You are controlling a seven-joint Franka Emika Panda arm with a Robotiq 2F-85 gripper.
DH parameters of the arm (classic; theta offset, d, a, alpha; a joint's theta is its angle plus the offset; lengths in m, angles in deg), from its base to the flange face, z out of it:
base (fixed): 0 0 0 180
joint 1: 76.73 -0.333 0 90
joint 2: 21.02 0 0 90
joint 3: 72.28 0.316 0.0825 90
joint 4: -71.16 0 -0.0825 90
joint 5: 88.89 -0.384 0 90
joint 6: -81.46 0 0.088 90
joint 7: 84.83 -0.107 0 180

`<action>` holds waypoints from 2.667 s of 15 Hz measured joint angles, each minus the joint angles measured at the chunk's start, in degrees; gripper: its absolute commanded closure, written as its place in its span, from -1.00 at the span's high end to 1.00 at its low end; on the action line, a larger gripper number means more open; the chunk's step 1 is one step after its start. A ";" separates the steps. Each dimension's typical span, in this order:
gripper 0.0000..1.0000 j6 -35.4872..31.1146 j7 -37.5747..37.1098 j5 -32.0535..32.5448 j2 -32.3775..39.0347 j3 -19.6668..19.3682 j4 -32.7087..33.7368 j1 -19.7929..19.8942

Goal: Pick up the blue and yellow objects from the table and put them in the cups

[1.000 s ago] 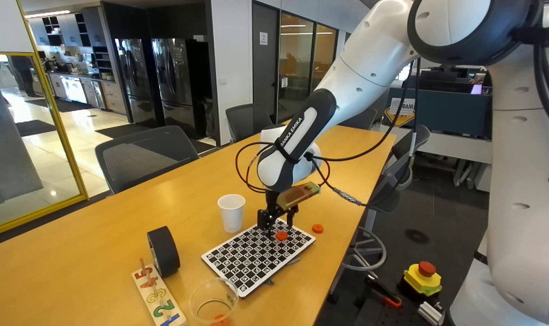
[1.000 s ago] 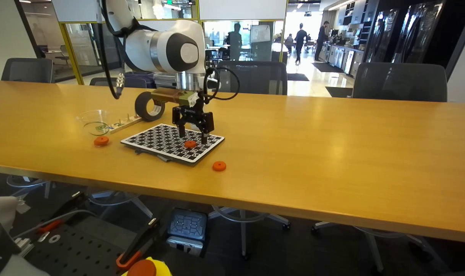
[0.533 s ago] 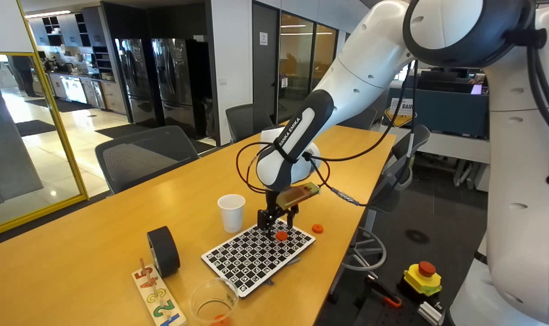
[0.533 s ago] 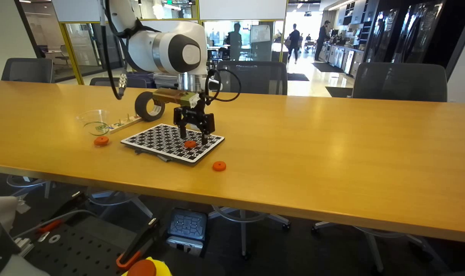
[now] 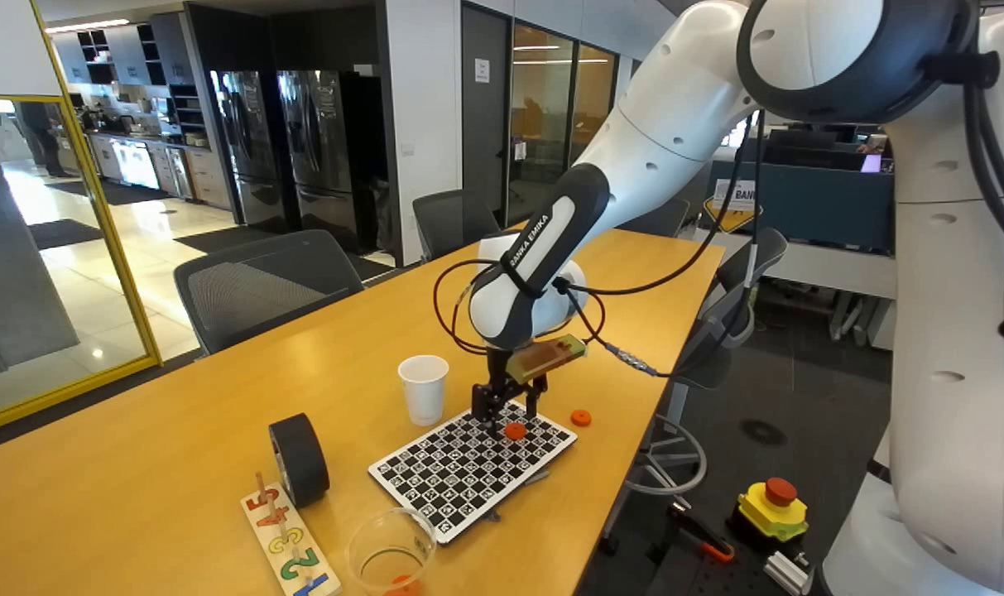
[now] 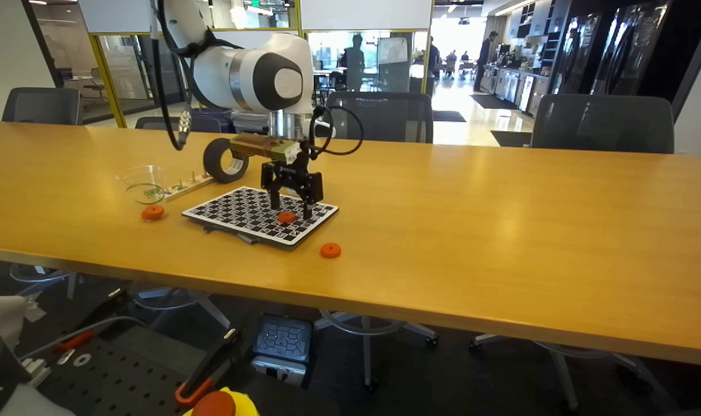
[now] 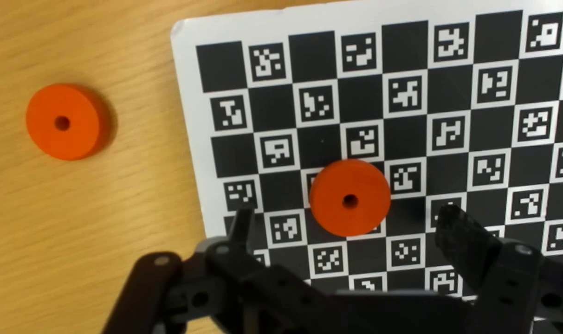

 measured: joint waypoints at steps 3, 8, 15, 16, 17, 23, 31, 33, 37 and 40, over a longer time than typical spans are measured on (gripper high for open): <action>1.00 -0.06 0.09 -0.10 -0.09 0.00 -0.48 0.13; 1.00 -0.07 0.10 -0.14 -0.11 0.00 -1.00 0.15; 1.00 -0.15 0.10 -0.15 -0.98 0.00 -1.11 0.15; 0.74 -0.15 0.10 -0.15 -1.19 0.00 -1.17 0.15; 0.48 -0.15 0.10 -0.15 -1.39 0.00 -1.24 0.15; -0.43 -0.14 0.15 -0.38 -1.68 0.00 -1.64 0.15; -0.60 -0.09 1.51 -2.25 -1.76 0.14 -1.91 0.15; -0.60 -0.09 1.55 -2.38 -2.45 0.65 -2.11 0.02; -0.60 -0.07 1.50 -2.38 -7.40 2.79 -4.48 -1.69; -0.60 -0.05 0.79 -2.38 -12.10 5.21 -6.92 -4.60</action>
